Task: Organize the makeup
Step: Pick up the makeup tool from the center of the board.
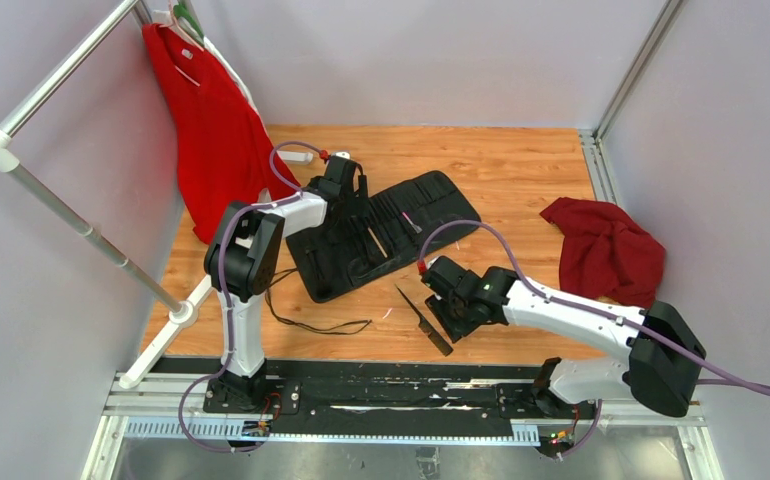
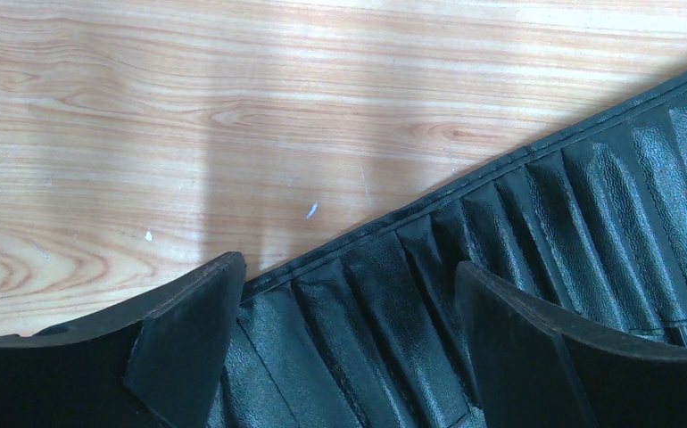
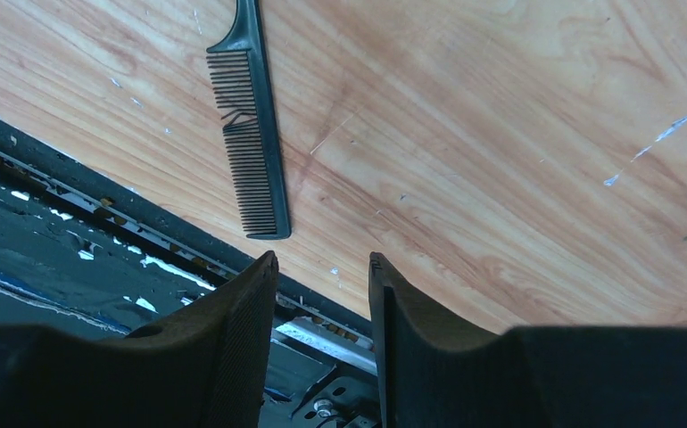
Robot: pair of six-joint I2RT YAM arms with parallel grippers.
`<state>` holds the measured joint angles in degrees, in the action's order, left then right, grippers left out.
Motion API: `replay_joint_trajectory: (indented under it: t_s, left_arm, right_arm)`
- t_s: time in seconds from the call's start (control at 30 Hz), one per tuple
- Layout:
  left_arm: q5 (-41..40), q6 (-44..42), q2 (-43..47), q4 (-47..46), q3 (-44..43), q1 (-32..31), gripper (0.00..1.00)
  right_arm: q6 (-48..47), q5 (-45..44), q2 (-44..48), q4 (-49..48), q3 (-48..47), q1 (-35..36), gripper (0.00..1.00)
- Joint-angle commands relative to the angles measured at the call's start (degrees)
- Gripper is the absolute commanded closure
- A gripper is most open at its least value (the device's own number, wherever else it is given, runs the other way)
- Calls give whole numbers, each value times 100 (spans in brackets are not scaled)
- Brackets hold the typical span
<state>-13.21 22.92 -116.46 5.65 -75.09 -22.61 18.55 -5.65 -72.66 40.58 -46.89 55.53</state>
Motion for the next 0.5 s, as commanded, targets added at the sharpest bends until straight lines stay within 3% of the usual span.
replay_joint_trajectory:
  t_s: [0.0,0.47]
  left_arm:
    - [452,169,-324,472,235,21,7]
    - [451,169,-315,470,245,28,7]
  right_arm:
    - [296,-81,5,100,140,183,58]
    - [565,52,-63,-32,558,370,58]
